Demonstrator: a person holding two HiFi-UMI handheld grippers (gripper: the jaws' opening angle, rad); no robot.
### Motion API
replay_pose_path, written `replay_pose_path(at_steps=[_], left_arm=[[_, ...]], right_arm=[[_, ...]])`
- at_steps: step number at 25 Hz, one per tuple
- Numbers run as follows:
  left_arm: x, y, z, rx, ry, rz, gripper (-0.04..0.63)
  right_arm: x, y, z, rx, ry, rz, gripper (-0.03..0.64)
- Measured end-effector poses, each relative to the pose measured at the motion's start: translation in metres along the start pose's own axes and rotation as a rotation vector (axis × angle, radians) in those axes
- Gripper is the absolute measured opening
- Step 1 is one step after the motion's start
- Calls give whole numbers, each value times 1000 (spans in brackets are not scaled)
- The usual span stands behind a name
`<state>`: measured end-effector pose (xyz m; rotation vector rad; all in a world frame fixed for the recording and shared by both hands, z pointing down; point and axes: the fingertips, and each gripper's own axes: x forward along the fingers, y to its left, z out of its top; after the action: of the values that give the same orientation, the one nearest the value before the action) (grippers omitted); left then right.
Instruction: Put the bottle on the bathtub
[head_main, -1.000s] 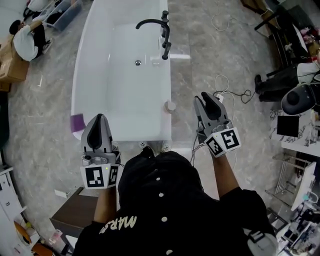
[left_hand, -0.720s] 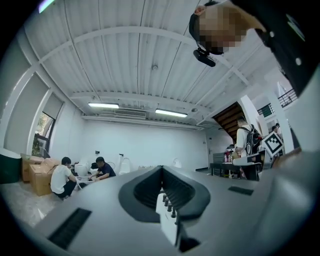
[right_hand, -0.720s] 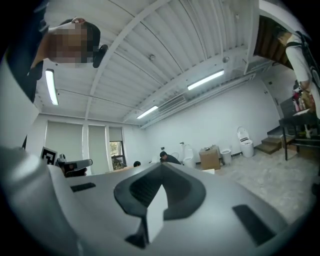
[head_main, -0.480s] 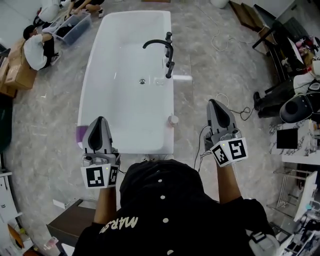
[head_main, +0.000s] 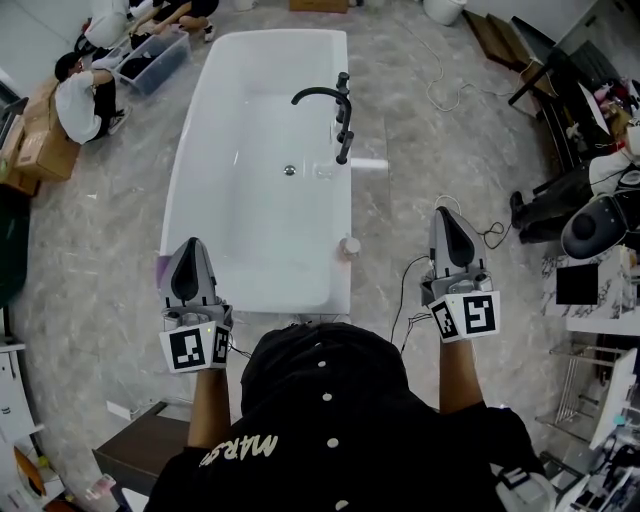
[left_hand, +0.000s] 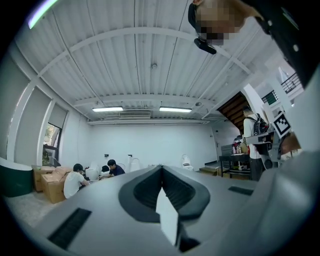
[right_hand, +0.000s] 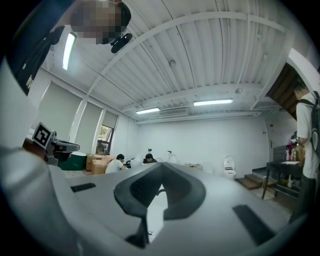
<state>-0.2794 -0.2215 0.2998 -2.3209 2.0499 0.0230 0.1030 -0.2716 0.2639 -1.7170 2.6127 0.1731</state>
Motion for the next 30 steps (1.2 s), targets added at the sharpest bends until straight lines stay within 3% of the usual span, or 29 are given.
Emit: replay_pose_path(at_steps=[30], left_arm=[[1, -18, 6, 13, -13, -18, 11]], right_arm=[[0, 17, -2, 8, 6, 69, 3]])
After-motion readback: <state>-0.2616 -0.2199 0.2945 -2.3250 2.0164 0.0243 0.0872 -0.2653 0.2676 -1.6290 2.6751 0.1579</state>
